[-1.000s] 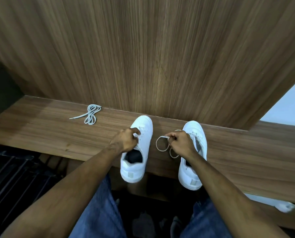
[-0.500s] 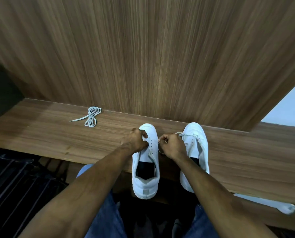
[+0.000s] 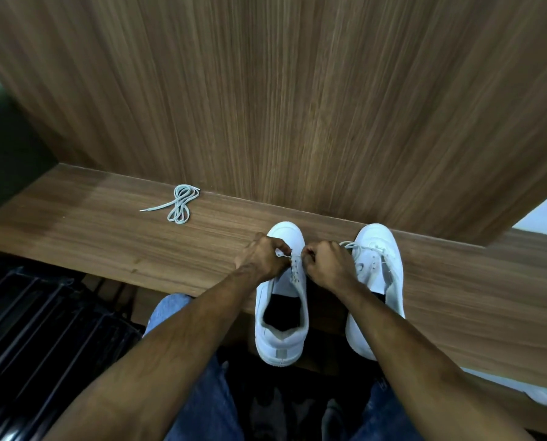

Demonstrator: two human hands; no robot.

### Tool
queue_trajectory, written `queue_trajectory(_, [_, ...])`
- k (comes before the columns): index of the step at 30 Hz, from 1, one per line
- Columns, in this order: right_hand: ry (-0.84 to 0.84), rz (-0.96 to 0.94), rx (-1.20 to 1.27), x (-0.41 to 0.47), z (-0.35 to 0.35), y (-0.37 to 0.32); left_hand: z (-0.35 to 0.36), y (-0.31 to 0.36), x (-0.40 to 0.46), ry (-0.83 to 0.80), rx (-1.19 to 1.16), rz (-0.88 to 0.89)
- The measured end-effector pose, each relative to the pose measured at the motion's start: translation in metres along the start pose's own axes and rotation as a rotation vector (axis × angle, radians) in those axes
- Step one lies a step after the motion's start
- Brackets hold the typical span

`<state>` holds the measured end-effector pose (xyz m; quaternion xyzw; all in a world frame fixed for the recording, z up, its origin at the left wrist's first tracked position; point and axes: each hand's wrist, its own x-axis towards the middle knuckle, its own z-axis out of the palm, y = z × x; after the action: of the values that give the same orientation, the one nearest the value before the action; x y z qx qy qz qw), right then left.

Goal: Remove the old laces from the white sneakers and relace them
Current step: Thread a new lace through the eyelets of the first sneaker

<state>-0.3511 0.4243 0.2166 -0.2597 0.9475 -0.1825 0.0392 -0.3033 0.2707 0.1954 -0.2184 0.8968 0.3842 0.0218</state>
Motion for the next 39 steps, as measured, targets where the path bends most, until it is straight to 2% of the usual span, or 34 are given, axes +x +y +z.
queue_trajectory(3, [-0.020, -0.037, -0.023, 0.005, 0.002, -0.002, -0.005, 0.004, -0.005, -0.019, -0.001, -0.016])
queue_trajectory(13, [0.029, 0.078, 0.188, 0.002, 0.014, -0.001, -0.002, 0.017, -0.008, 0.040, 0.104, -0.045])
queue_trajectory(16, [0.046, 0.051, 0.239, 0.001, 0.013, -0.001, -0.006, 0.018, -0.010, 0.013, 0.167, 0.025])
queue_trajectory(19, [0.024, -0.036, 0.382, 0.005, 0.015, -0.004, -0.016, 0.011, -0.007, -0.025, 0.086, 0.107])
queue_trajectory(22, [-0.034, -0.057, 0.342, 0.009, 0.018, -0.009, -0.023, 0.005, -0.007, -0.036, 0.009, 0.128])
queue_trajectory(28, [-0.035, -0.027, 0.277, 0.014, 0.016, -0.014, -0.017, -0.003, -0.010, -0.028, -0.106, 0.064])
queue_trajectory(35, [-0.036, 0.017, 0.262, 0.016, 0.011, -0.014, -0.025, 0.007, -0.012, -0.119, 0.046, 0.004])
queue_trajectory(39, [-0.045, 0.002, 0.166, 0.015, 0.008, -0.021, -0.028, -0.003, -0.012, -0.080, -0.211, -0.097])
